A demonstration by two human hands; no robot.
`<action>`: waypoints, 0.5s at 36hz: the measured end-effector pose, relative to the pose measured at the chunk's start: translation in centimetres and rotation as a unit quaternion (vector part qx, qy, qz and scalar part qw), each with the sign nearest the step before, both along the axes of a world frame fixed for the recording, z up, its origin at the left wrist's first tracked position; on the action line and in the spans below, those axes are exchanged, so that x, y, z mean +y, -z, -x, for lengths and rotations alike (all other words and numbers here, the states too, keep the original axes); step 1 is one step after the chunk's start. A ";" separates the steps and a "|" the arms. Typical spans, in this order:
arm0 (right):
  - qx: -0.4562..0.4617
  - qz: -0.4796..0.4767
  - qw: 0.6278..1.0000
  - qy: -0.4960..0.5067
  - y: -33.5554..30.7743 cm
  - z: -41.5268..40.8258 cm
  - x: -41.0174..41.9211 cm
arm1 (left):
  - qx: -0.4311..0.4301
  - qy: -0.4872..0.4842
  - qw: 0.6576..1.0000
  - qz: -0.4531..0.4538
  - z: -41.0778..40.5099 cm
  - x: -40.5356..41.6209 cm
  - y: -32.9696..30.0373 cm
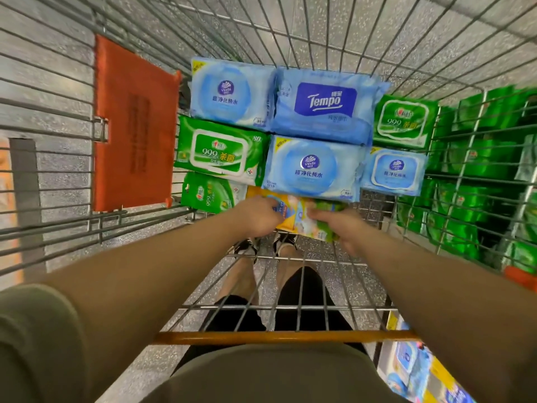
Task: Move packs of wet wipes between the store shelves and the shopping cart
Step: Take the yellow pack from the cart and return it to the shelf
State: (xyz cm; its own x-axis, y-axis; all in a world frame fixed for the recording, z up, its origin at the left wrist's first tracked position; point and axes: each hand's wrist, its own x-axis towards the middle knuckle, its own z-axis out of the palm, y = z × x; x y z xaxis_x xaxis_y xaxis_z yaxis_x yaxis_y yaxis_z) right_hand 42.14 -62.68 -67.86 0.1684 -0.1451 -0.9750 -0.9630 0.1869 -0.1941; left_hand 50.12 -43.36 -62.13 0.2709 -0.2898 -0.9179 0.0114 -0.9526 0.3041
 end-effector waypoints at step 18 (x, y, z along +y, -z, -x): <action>-0.020 -0.008 0.999 -0.032 -0.9 -0.5 1.0 | 0.017 -0.059 0.997 -0.036 -0.1 0.4 -0.2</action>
State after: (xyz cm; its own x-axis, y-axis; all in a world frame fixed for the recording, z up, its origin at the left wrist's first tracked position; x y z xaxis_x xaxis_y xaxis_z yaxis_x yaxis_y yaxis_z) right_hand 42.68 -61.73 -66.91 0.2152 -0.1177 -0.9695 -0.9648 0.1282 -0.2297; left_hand 50.24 -42.94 -61.88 0.2686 -0.1911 -0.9441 0.1341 -0.9632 0.2331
